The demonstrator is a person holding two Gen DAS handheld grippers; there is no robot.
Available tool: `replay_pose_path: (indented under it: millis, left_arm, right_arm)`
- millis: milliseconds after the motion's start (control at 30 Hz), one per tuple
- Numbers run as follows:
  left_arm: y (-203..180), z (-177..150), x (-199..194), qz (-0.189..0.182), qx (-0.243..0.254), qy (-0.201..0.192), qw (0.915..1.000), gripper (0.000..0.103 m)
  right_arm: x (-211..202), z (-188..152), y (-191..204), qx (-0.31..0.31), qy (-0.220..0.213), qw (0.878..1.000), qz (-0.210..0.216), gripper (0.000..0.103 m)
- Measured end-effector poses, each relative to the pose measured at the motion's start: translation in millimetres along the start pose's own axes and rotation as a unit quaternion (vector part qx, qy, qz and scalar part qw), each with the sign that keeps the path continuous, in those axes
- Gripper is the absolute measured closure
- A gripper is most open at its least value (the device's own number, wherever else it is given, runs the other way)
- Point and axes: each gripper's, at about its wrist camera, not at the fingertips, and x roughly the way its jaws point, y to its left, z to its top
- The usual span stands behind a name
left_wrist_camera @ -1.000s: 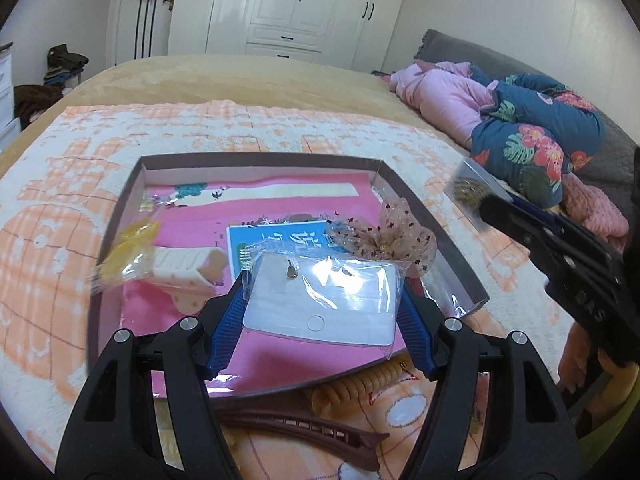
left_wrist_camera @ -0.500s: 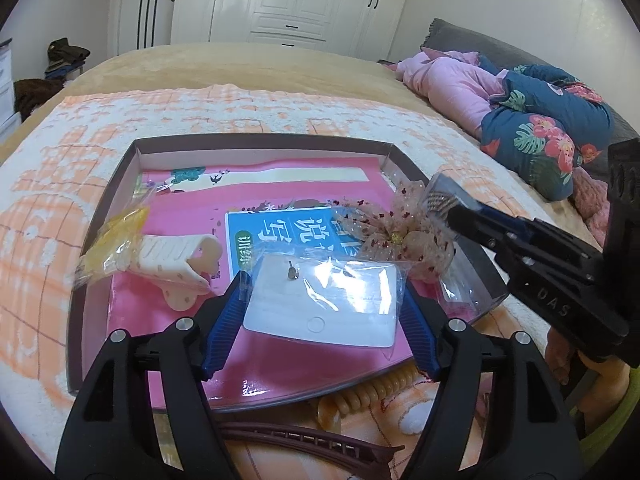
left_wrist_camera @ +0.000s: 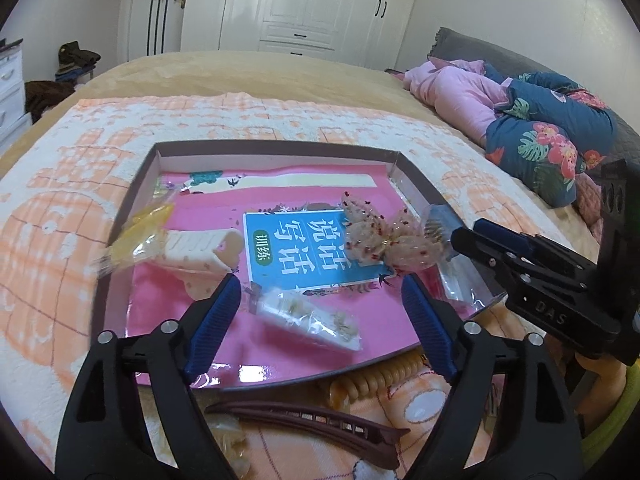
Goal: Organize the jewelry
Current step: 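Lower the earring card into the tray and open the left gripper while the right releases the blue item there, then move both grippers back toward the maroon hair clip and pink fluffy keychain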
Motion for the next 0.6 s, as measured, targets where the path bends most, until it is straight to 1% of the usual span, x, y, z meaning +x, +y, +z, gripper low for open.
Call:
replay_pose_path:
  millis: [67, 100, 133, 167, 200, 267, 333, 367, 400, 600]
  left_arm:
    - [0, 1, -6, -0.002, -0.002, -0.006, 1.0, 0.027]
    - [0, 1, -8, -0.003, -0.004, -0.01, 0.9999, 0.027]
    - [0, 2, -12, -0.004, -0.006, -0.013, 0.9999, 0.026]
    - [-1, 3, -15, -0.005, -0.007, -0.017, 0.9998, 0.025]
    - [-1, 3, -18, -0.006, -0.008, -0.021, 0.9997, 0.023]
    - [-2, 4, -25, -0.007, -0.009, -0.028, 0.9995, 0.021]
    - [-2, 5, -33, -0.007, -0.011, -0.037, 0.9992, 0.018]
    - [-2, 5, -36, -0.007, -0.013, -0.039, 0.9991, 0.017]
    - [-1, 5, -41, -0.005, -0.015, -0.044, 0.9989, 0.012]
    - [1, 6, -63, 0.002, -0.026, -0.066, 0.9975, 0.011]
  right_arm:
    - [-9, -1, 1, 0.004, -0.009, 1.0, -0.002, 0.055]
    - [-14, -2, 2, 0.008, -0.014, 1.0, -0.004, 0.051]
    - [-19, -2, 2, 0.011, -0.02, 1.0, -0.007, 0.044]
    - [-24, -2, 2, 0.012, -0.027, 1.0, -0.011, 0.042]
    - [-29, -3, 3, 0.013, -0.033, 0.999, -0.015, 0.039]
    - [-38, -2, 4, 0.013, -0.044, 0.999, -0.02, 0.037]
    - [-48, 0, 5, 0.015, -0.056, 0.998, -0.024, 0.029]
    - [-52, 1, 6, 0.016, -0.06, 0.998, -0.024, 0.027]
    - [-55, 2, 6, 0.016, -0.063, 0.998, -0.024, 0.024]
    - [-75, 6, 15, 0.005, -0.083, 0.996, -0.033, 0.017]
